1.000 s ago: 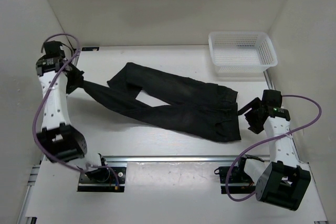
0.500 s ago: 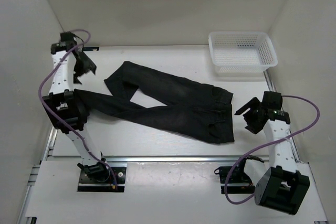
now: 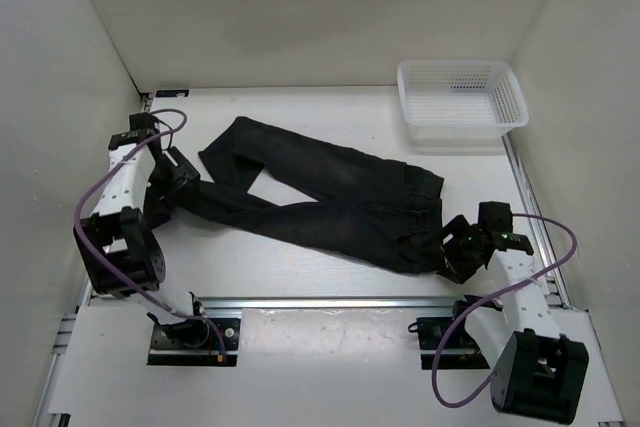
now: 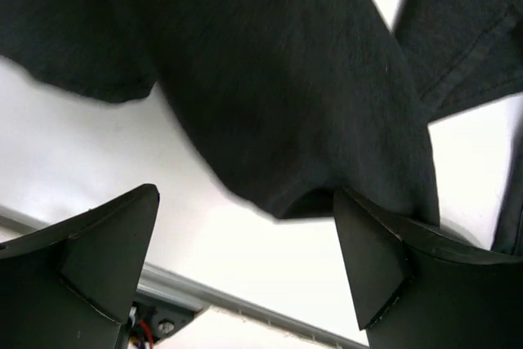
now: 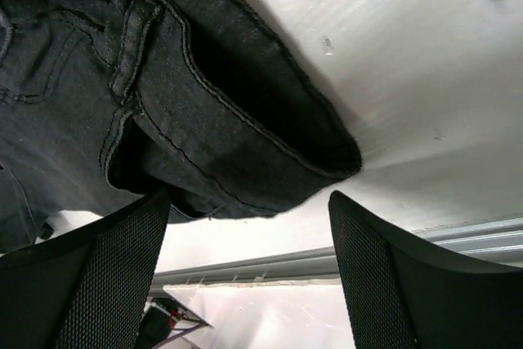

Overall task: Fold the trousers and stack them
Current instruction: Flatten the trousers out

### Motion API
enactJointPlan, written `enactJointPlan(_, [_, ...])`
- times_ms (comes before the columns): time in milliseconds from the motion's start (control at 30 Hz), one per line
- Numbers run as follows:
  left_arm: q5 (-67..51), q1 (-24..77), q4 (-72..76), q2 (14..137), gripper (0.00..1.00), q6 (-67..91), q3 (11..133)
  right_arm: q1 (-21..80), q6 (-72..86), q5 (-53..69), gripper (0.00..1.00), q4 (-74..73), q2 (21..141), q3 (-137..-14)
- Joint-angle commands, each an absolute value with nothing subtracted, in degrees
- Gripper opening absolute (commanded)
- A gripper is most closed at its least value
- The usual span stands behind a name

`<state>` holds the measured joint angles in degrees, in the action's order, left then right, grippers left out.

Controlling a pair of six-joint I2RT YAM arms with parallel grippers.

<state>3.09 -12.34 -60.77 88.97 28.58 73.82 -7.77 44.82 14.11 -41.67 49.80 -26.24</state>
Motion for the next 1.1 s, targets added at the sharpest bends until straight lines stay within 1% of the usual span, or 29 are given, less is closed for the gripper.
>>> enactJointPlan(0, [0.88,-12.39,-55.81,91.4,1.0,29.18,75.13,-5.1,49.12,15.47,0.83,-37.63,52.55,-24.36])
enactJointPlan(67, [0.0,-12.39,-55.81,93.85,1.0,28.66,76.28,-2.56,50.7,13.55,0.82,-33.06,54.74,-23.82])
enactJointPlan(133, [0.0,-12.39,-55.2,94.39,0.99,28.65,76.81,1.12,53.52,11.0,0.78,-30.07,56.42,-23.82])
enactJointPlan(167, [0.0,-12.39,-55.2,95.26,0.97,28.65,76.82,2.27,54.05,9.77,0.7,-27.8,58.78,-24.69])
enactJointPlan(200, [0.0,-12.39,-55.2,96.14,0.92,28.65,76.82,3.24,54.05,8.62,0.62,-27.77,60.19,-25.74])
enactJointPlan(267, [0.0,-12.39,-54.67,97.29,0.83,28.65,78.13,4.66,54.06,4.76,0.36,-27.25,64.48,-30.92])
enactJointPlan(300, [0.0,-12.39,-54.67,98.34,0.77,28.04,78.13,4.66,53.53,3.44,0.12,-28.29,65.73,-32.76])
enactJointPlan(333, [0.61,-12.39,-54.67,98.35,0.5,28.04,78.92,4.66,52.39,1.95,0.0,-29.0,67.31,-34.7])
enactJointPlan(400, [0.62,-12.39,-54.67,98.87,0.17,27.51,79.63,4.66,51.16,-2.95,0.0,-31.97,67.32,-39.97])
enactJointPlan(433, [0.62,-12.39,-55.8,98.88,0.1,26.9,80.59,3.7,50.54,-4.21,0.0,-32.78,67.32,-41.21])
enactJointPlan(500, [1.14,-12.39,-57.56,96.96,0.1,26.89,81.12,1.94,49.05,-5.1,0.0,-34.79,65.49,-43.41])
enactJointPlan(567, [1.14,-12.39,-58.62,93.62,0.1,25.76,81.12,-1.75,47.56,-5.8,0.0,-36.29,62.41,-43.95])
enactJointPlan(700, [0.09,-12.39,-64.41,80.9,0.1,23.56,79.2,-9.12,44.22,-8.08,0.0,-42.69,53.73,-45.7])
enactJointPlan(767, [-0.96,-12.39,-68.96,76.75,0.1,23.03,79.19,-11.33,42.46,-10.01,0.0,-45.25,50.73,-46.92])
enactJointPlan(833, [-2.36,-12.39,-69.6,72.8,0.1,22.51,79.71,-12.04,42.45,-12.82,0.0,-48.76,48.96,-48.16])
enactJointPlan(900, [-5.18,-12.39,-70.31,74.17,0.1,22.5,83.99,-12.04,42.45,-15.03,0.0,-48.78,48.34,-48.69])
enactJointPlan(933, [-6.14,-12.39,-69.18,78.36,0.16,22.5,85.76,-12.04,42.45,-15.03,0.0,-48.78,48.34,-48.69])
enactJointPlan(967, [-8.76,-12.39,-68.04,81.53,0.64,22.5,87.61,-12.04,43.15,-15.03,0.0,-47.91,48.86,-48.69])
enactJointPlan(1000, [-9.57,-11.78,-66.11,85.39,0.93,21.98,92.67,-12.04,43.15,-13.72,0.0,-47.2,50.0,-48.17])
enactJointPlan(1033, [-9.58,-10.82,-66.09,95.09,1.0,21.97,96.38,-12.04,43.68,-12.93,0.0,-45.89,50.62,-48.16])
enactJointPlan(1067, [-7.75,-10.81,-67.66,100.67,1.0,21.97,100.94,-12.04,43.68,-12.22,0.0,-45.01,51.32,-47.64])
